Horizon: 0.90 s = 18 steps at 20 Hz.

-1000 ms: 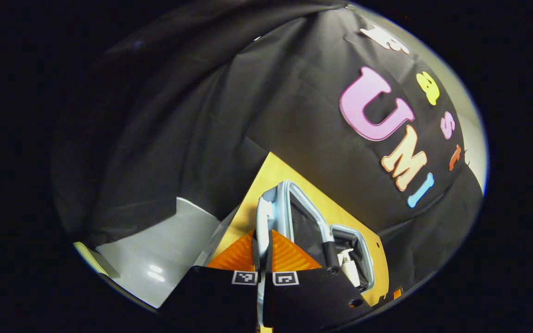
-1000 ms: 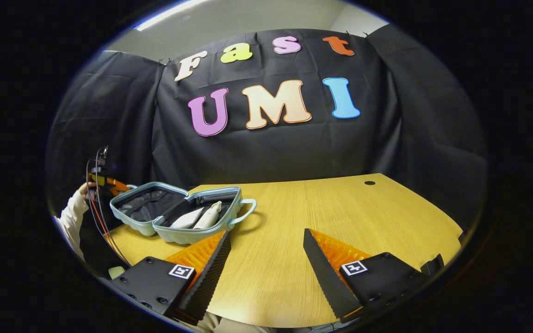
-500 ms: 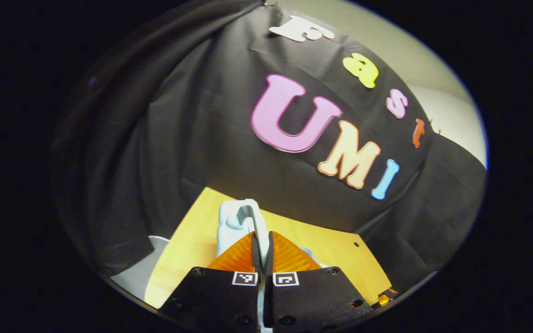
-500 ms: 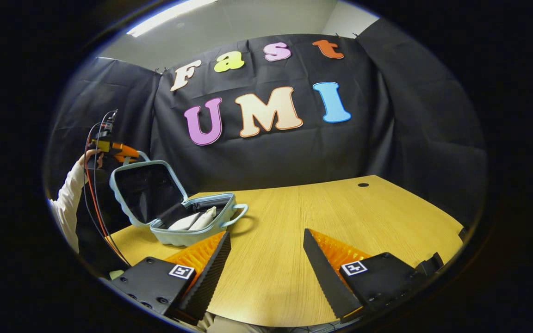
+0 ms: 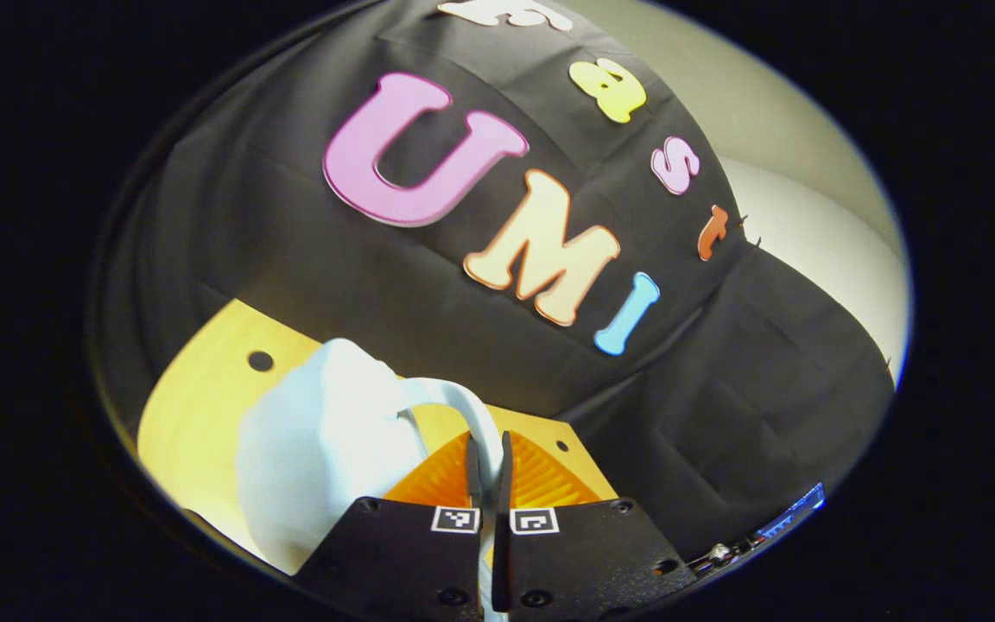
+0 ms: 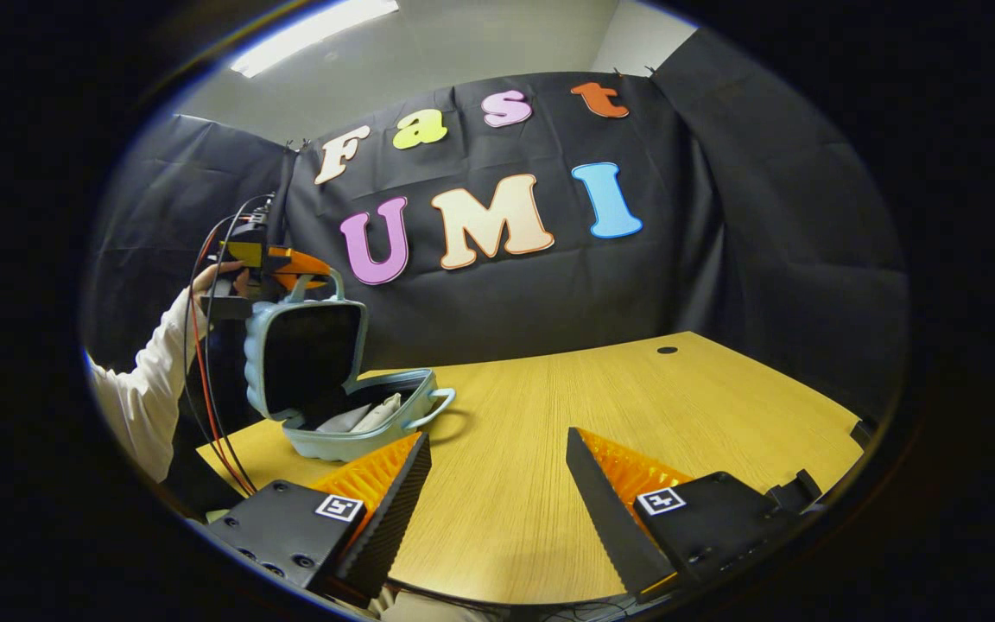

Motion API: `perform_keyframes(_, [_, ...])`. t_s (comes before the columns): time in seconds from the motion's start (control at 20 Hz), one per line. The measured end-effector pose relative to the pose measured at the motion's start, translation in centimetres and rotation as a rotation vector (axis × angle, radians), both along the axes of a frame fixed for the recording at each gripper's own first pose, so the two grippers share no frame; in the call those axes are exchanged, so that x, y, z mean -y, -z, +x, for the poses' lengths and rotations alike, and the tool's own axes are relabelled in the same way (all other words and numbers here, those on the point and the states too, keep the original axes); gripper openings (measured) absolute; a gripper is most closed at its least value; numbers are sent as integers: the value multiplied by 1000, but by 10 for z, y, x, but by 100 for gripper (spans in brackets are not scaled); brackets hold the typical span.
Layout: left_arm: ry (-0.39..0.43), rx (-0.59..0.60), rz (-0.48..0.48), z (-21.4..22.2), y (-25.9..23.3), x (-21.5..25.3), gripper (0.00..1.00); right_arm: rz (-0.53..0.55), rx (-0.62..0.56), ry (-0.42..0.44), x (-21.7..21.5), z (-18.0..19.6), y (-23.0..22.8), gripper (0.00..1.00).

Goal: First open the suitcase, pack the skin care products into it, and then close the suitcase.

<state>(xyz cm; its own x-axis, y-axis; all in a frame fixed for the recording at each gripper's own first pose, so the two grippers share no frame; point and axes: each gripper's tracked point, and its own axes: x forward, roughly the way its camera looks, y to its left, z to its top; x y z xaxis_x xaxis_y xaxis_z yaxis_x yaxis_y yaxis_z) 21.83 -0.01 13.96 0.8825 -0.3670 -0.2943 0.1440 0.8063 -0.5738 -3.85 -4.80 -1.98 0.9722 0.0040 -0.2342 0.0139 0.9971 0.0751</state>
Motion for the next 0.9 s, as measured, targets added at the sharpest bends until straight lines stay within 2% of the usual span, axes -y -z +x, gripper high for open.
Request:
perform_keyframes(0.35, [79, -122, 9, 13, 71, 87, 0, 23, -20, 2, 7, 5, 10, 99])
perform_keyframes(0.45, [87, -146, 60, 15, 82, 98, 0, 13, -31, 2, 10, 4, 14, 99])
perform_keyframes(0.7, [35, -190, 169, 20, 100, 105, 1, -6, -57, 15, 19, -1, 23, 99])
perform_keyframes(0.85, [48, -231, 150, 18, 110, 120, 11, 4, -54, 11, 22, -3, 24, 99])
perform_keyframes(0.9, [55, -247, 137, 17, 112, 126, 7, 5, -54, 12, 24, -4, 24, 99])
